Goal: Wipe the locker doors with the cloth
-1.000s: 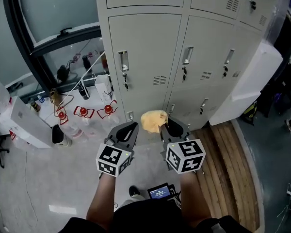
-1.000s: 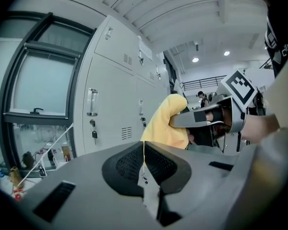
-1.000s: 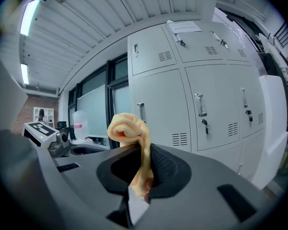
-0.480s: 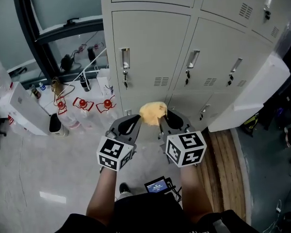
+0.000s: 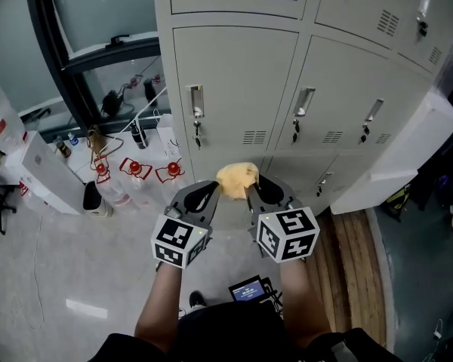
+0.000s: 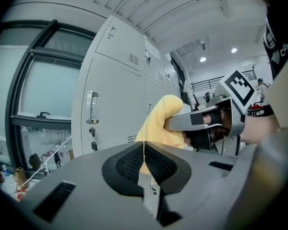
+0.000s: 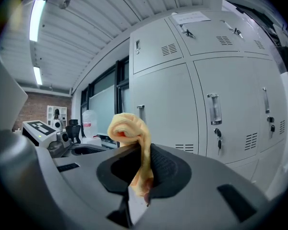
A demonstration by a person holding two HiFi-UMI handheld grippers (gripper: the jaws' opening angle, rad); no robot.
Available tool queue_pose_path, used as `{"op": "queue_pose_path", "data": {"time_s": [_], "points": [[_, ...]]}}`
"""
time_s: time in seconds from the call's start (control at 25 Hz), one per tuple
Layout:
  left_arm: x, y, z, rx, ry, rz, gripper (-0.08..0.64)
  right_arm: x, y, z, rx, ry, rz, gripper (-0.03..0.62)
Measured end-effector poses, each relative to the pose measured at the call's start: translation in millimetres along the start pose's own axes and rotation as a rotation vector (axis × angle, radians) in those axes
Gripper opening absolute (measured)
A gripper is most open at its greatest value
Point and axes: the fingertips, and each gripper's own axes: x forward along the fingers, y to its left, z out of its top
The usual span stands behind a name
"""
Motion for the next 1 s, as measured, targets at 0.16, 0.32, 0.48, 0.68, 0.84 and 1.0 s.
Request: {"op": "queue_pose_path", "data": {"time_s": [0.16, 0.32, 0.48, 0.68, 0.84, 1.0], "points": [[4, 4, 4, 0.005, -0.01, 0.0, 0.021, 7, -1, 1, 0.004, -0.004, 0.008, 0.067], [6, 3, 21, 0.059, -0.034, -0.018, 0.023, 11, 1, 9, -0.007, -0.019, 0.02, 0.067], [6, 10, 45, 0.096, -0.06, -0.008, 0.025, 13, 5, 28, -0.019, -0.048, 0.051, 0.067], [13, 17, 85, 0.161, -0.086, -0.049, 0.101, 21, 9, 72, -0.018, -0.103, 0.11, 0.067], [20, 26, 122, 0.182, -0.116, -0.053, 0.097, 26, 10, 112, 0.031, -0.124, 0.129, 0.067], [29, 37, 156, 0.107, -0.139, -0.091, 0.05, 32, 8, 151, 0.062, -0.124, 0.123, 0.067]]}}
